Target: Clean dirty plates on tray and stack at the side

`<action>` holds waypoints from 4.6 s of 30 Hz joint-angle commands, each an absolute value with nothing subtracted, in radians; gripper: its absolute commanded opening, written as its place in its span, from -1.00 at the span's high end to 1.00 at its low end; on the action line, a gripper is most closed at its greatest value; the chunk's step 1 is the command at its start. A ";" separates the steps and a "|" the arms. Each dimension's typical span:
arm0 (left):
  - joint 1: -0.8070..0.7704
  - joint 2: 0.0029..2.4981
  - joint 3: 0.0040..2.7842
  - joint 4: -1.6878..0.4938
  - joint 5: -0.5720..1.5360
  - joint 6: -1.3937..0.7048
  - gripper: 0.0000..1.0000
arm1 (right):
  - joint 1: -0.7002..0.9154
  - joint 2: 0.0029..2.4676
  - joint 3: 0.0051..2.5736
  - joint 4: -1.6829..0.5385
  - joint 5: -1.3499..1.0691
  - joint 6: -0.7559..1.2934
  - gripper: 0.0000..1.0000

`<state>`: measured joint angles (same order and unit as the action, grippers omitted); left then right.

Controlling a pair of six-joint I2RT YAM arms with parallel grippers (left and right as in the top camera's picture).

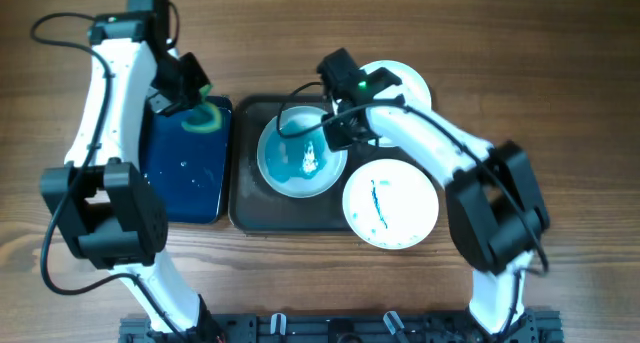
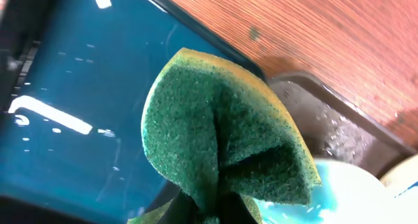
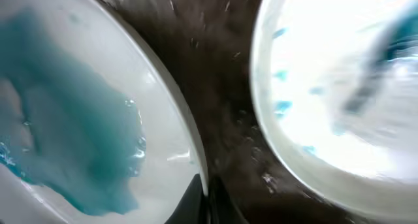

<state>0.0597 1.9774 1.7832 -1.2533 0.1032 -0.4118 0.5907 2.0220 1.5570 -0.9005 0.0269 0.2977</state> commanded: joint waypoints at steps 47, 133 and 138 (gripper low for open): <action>0.024 1.952 1.799 -1.268 0.058 -0.393 0.92 | 0.435 1.668 1.569 -0.939 -0.245 0.394 0.91; -0.025 1.952 1.799 -1.291 -0.084 -0.397 0.92 | 0.057 1.548 0.864 -0.907 -0.406 0.191 0.91; -0.025 1.952 1.799 -1.291 -0.084 -0.397 0.92 | 0.170 1.492 0.994 -0.913 -0.398 0.311 0.91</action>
